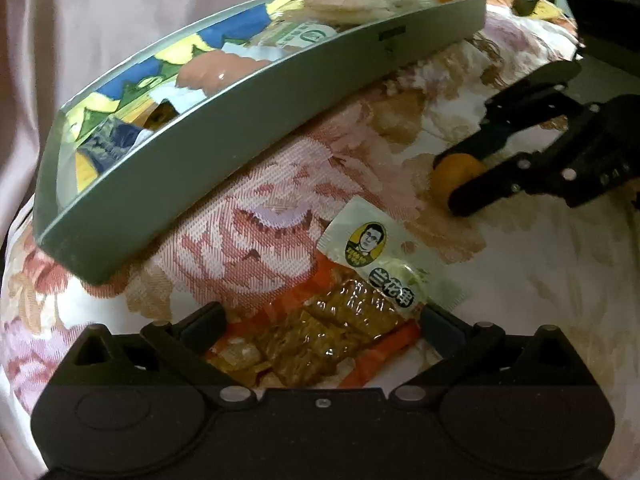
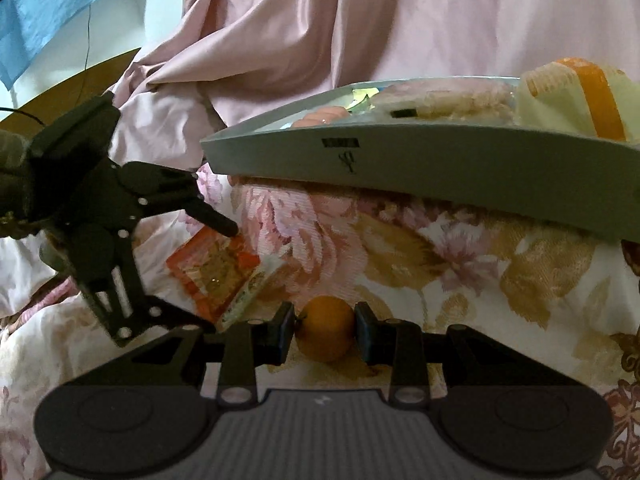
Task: Organize snacks
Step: 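Lower the left tool onto the orange tofu packet and close on it while the right tool holds the mandarin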
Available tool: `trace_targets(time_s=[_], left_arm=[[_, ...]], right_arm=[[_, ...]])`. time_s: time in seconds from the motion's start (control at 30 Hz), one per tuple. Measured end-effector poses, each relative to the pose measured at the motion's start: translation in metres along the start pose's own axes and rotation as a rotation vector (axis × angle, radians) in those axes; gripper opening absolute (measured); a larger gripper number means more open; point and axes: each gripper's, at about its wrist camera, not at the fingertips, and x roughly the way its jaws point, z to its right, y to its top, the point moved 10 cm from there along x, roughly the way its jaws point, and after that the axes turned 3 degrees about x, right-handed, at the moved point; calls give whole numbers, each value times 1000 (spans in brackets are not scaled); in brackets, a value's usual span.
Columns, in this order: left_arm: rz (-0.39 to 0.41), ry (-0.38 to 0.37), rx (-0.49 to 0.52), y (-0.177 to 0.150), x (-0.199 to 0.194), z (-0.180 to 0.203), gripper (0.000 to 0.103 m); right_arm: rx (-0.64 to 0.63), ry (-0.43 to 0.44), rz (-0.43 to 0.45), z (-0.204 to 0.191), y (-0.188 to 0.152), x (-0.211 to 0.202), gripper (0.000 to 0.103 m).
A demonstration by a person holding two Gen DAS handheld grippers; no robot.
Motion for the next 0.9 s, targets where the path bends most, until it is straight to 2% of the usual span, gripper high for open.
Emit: trace_targets(time_s=[0.33,0.47,0.53,0.6,0.8,0.9], left_arm=[[-73,-34,-385,-14,-9,9,102],[-62,-78,-508,-21,-18,22,102],[-64,-98,-536,-23,-22,29,102],[-83,-96,-498,-26,-26,38,102],[-142,-74,-244,-35,-25,53,102],[-129,-60,-171,-36,-19,53,103]], right_arm=[[-46,-16,-11,-8,0,-1,38],[-71,-27,3,-11,1,-6,39],[-81,-32,15,-14,2,-8,39],[-87,-34,17,-15,1,-9,39],[-142,-52,-11,-26,-7,-8,39],[-144,-52,-39,-27,-12,-3,39]])
